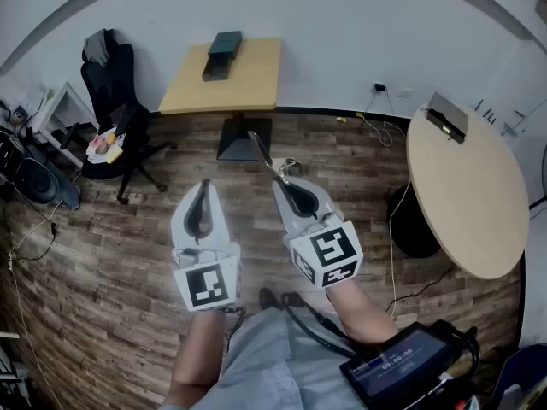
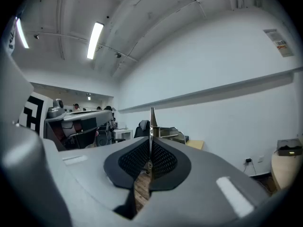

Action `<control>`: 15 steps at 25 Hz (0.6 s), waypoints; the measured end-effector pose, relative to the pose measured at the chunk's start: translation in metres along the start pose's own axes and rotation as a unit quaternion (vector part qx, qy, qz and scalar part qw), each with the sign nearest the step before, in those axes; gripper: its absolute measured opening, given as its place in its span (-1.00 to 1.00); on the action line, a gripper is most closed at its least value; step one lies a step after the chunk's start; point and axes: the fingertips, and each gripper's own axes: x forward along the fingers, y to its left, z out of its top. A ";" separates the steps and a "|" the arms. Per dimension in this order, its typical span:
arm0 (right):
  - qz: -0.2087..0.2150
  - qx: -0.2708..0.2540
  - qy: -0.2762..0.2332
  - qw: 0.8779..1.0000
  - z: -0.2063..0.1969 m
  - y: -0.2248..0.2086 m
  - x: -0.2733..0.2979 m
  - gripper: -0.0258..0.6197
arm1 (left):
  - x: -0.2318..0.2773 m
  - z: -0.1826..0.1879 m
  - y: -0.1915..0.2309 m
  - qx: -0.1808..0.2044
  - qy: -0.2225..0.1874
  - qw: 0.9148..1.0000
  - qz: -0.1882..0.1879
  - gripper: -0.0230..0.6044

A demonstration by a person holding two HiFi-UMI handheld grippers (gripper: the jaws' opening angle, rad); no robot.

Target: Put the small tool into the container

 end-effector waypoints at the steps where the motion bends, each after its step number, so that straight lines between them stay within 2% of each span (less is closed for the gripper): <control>1: 0.000 0.000 0.000 1.000 -0.001 0.000 -0.001 -0.91 | 0.000 0.000 -0.001 0.000 -0.001 1.000 -0.001 -0.89; 15: 0.013 0.033 -0.011 0.999 -0.013 -0.009 -0.015 -0.91 | -0.016 -0.009 -0.013 0.011 0.012 1.000 0.010 -0.89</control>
